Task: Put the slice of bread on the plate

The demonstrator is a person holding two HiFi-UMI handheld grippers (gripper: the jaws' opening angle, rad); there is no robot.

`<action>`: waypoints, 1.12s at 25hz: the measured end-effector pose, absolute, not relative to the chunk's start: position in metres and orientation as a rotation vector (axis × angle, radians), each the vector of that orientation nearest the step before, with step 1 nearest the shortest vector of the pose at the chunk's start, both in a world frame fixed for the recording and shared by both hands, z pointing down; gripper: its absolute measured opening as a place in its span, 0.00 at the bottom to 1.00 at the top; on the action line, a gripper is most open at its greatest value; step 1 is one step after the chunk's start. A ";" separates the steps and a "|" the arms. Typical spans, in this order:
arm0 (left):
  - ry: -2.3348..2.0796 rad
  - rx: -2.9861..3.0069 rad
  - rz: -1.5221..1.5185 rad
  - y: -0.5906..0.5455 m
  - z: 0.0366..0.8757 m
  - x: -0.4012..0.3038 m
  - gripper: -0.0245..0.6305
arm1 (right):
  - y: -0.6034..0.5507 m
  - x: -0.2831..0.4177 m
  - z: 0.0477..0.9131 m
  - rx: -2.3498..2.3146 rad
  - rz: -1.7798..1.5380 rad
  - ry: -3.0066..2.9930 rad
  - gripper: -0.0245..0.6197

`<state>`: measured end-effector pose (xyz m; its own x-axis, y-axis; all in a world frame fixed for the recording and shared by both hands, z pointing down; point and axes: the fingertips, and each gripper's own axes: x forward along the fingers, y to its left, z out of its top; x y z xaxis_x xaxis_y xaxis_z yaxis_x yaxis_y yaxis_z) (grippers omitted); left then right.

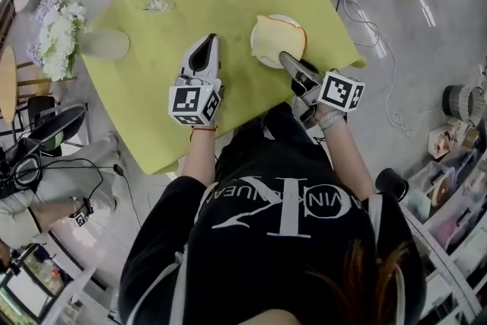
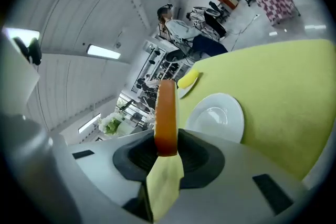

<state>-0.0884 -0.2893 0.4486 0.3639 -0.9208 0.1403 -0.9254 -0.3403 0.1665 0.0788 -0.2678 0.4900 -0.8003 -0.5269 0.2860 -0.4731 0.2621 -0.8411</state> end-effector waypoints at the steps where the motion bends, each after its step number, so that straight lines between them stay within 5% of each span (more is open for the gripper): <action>1: -1.670 2.395 0.032 -0.290 0.450 -0.090 0.04 | -0.270 0.078 0.492 -0.956 -1.638 2.427 0.19; 11: -1.741 2.334 0.034 -0.290 0.450 -0.092 0.04 | -0.283 0.076 0.504 -0.858 -1.826 2.327 0.21; 18: -1.749 2.323 0.025 -0.291 0.451 -0.094 0.04 | -0.272 0.071 0.514 -0.840 -1.835 2.597 0.39; 28: -1.733 2.330 0.022 -0.291 0.450 -0.094 0.04 | -0.258 0.075 0.525 -0.822 -1.538 3.329 0.48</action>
